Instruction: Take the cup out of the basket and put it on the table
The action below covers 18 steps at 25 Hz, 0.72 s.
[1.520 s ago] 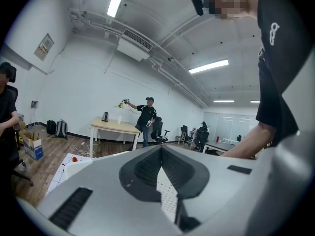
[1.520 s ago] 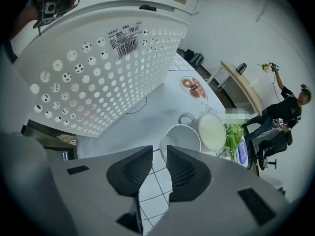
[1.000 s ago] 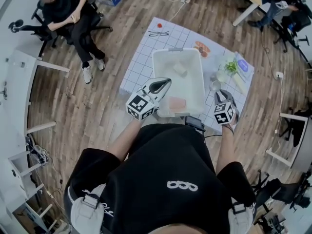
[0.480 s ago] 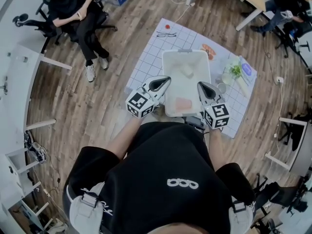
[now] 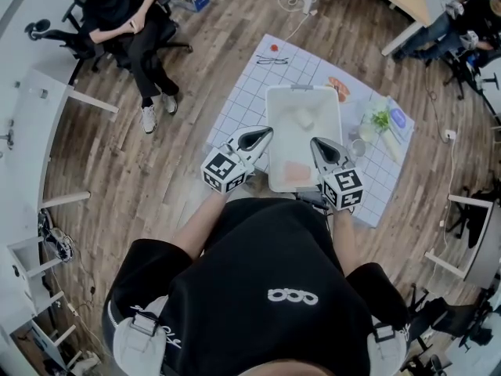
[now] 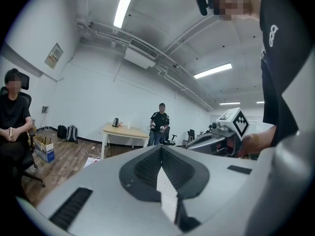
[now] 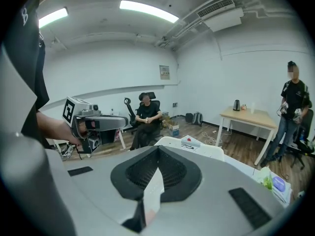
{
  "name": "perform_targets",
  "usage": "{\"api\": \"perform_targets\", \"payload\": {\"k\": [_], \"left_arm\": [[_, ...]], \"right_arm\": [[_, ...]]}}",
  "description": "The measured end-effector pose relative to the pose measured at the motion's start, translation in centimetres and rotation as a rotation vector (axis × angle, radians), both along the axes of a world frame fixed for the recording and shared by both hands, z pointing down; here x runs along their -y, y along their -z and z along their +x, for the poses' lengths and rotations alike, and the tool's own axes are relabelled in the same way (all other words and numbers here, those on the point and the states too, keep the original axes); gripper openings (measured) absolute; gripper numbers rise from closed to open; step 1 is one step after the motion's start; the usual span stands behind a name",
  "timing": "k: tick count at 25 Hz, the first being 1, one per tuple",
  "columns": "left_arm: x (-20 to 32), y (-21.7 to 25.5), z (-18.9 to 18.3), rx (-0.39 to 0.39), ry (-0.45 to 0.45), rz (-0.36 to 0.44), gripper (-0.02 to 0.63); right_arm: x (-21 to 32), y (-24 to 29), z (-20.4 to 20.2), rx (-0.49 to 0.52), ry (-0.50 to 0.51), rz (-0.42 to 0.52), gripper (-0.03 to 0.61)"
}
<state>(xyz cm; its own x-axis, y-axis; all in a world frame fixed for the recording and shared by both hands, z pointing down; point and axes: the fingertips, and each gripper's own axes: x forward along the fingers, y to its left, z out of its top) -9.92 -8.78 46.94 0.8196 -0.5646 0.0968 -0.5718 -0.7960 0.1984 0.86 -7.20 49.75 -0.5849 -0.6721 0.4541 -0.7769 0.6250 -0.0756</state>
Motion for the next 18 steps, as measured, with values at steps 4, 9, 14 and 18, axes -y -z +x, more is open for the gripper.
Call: {"api": "perform_targets", "payload": {"k": [4,9,14,18], "left_arm": [[0.3,0.0,-0.6,-0.008,0.025,-0.004,0.008],[0.1,-0.3,-0.6,-0.003,0.012,-0.01,0.008],[0.0,-0.1,-0.5,-0.027,0.008,-0.015,0.008],[0.1,-0.7,-0.7,-0.024,0.015,-0.029,0.008]], "right_arm": [[0.0,-0.4,0.6,-0.012,-0.005,-0.015,0.023],[0.2,-1.5,1.7,-0.019,-0.03,-0.048,0.023],[1.5,-3.7,2.5,-0.074,-0.051,-0.098,0.025],[3.5,-6.5,2.3,-0.179,-0.026,-0.137,0.026]]}}
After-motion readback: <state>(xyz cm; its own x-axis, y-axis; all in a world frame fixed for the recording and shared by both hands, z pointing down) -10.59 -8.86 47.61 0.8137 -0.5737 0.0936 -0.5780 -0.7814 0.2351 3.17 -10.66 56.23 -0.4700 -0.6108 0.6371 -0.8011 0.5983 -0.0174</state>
